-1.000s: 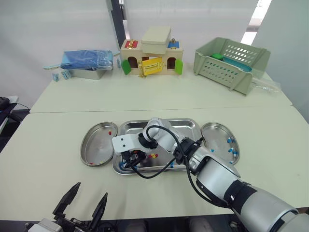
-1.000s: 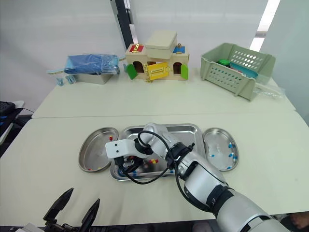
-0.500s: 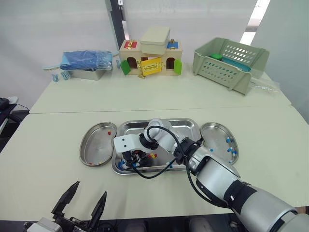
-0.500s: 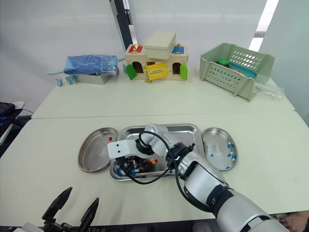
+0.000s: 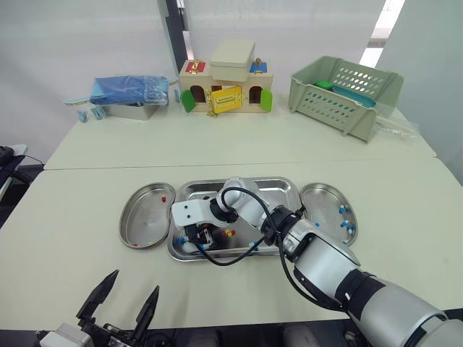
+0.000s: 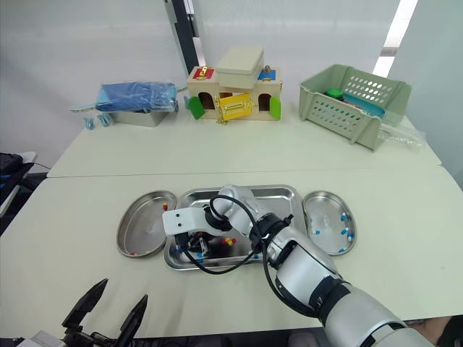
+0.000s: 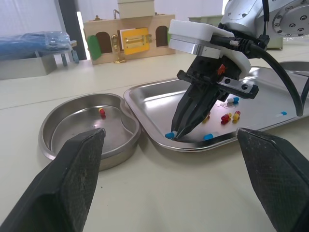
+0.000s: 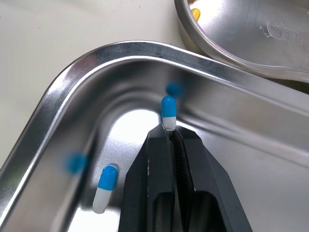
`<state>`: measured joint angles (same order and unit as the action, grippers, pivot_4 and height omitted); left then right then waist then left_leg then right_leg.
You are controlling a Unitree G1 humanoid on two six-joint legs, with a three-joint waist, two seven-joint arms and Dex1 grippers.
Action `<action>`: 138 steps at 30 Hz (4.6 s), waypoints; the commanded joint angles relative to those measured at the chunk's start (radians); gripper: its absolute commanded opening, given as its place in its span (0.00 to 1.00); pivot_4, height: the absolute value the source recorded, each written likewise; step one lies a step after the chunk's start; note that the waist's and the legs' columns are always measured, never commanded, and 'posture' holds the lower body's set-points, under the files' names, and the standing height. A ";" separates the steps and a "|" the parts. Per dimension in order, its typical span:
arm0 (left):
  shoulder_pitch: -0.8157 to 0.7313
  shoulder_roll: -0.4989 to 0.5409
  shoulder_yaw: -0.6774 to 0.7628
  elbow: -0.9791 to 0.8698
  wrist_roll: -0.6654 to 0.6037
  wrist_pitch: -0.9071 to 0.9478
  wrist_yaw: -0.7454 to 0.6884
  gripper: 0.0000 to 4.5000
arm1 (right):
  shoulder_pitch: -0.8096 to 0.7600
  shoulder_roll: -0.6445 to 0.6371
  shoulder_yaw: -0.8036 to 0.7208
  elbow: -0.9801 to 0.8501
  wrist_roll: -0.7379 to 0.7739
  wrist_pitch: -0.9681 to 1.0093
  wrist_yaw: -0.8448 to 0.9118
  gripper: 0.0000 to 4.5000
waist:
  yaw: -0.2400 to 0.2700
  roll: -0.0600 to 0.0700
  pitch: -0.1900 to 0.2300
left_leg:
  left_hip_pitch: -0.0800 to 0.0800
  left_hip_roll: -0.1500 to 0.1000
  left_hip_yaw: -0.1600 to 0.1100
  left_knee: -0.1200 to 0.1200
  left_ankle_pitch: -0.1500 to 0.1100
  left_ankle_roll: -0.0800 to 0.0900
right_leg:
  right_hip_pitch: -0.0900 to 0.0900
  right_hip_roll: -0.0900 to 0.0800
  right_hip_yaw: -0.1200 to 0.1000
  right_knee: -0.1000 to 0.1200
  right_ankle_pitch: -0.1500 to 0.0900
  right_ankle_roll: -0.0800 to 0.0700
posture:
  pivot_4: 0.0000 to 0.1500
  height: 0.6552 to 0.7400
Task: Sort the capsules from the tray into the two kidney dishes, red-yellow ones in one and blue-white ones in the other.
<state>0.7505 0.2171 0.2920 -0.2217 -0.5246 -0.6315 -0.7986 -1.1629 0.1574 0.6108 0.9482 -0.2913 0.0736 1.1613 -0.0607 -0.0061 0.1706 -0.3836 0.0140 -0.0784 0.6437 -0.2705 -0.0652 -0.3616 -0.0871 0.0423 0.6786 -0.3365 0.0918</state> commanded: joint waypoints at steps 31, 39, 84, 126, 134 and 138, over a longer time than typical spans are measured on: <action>-0.231 0.250 -0.121 0.033 -0.128 0.040 -0.427 1.00 | 0.737 -0.984 -0.632 -1.314 0.534 0.562 0.176 0.00 | 0.027 -0.005 0.000 | -0.001 0.000 -0.001 0.001 0.000 0.000 | 0.006 0.000 -0.002 -0.004 0.000 0.000 | 1.00 1.00; -0.267 0.222 -0.149 0.079 -0.153 0.041 -0.510 1.00 | 0.839 -1.155 -0.645 -1.168 0.490 0.468 0.136 0.00 | 0.027 -0.006 0.000 | 0.002 0.000 -0.001 0.001 0.000 0.000 | 0.008 0.000 -0.002 -0.005 0.000 0.000 | 1.00 1.00; -0.082 0.175 0.279 0.037 -0.189 0.229 -0.087 1.00 | 0.557 -1.218 -0.668 -0.083 0.413 -0.091 0.204 0.99 | 0.026 -0.008 0.003 | 0.003 0.000 0.000 0.001 0.000 0.000 | 0.009 0.000 -0.001 -0.007 0.000 0.000 | 1.00 1.00; -0.122 0.089 0.110 0.021 -0.122 0.150 -0.428 1.00 | 0.437 -0.984 -0.405 -1.137 0.680 0.478 0.304 0.99 | 0.020 -0.007 0.005 | 0.002 0.001 -0.001 0.001 0.000 0.000 | 0.008 0.000 -0.002 -0.006 0.000 0.001 | 1.00 1.00; -0.134 0.052 0.035 0.074 -0.104 0.069 -0.446 1.00 | 0.225 -0.633 -0.138 -1.030 0.498 0.501 0.105 0.99 | 0.023 -0.008 0.006 | 0.001 0.000 -0.001 0.001 0.000 0.000 | 0.006 0.000 -0.002 -0.005 0.000 0.001 | 1.00 1.00; -0.134 0.055 0.012 0.066 -0.099 0.056 -0.422 1.00 | 0.179 -0.453 -0.013 -0.883 0.373 0.446 -0.001 0.99 | 0.007 -0.008 0.006 | 0.000 0.000 -0.001 0.000 0.000 0.000 | 0.004 0.000 -0.001 -0.004 0.000 0.000 | 1.00 1.00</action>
<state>0.6144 0.2790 0.3016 -0.1444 -0.6249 -0.5545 -1.2299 -0.9641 -0.3124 0.5794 0.0361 0.1204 0.5440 1.1977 -0.0540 -0.0139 0.1768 -0.3834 0.0144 -0.0799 0.6435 -0.2706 -0.0653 -0.3580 -0.0872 0.0407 0.6744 -0.3364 0.0922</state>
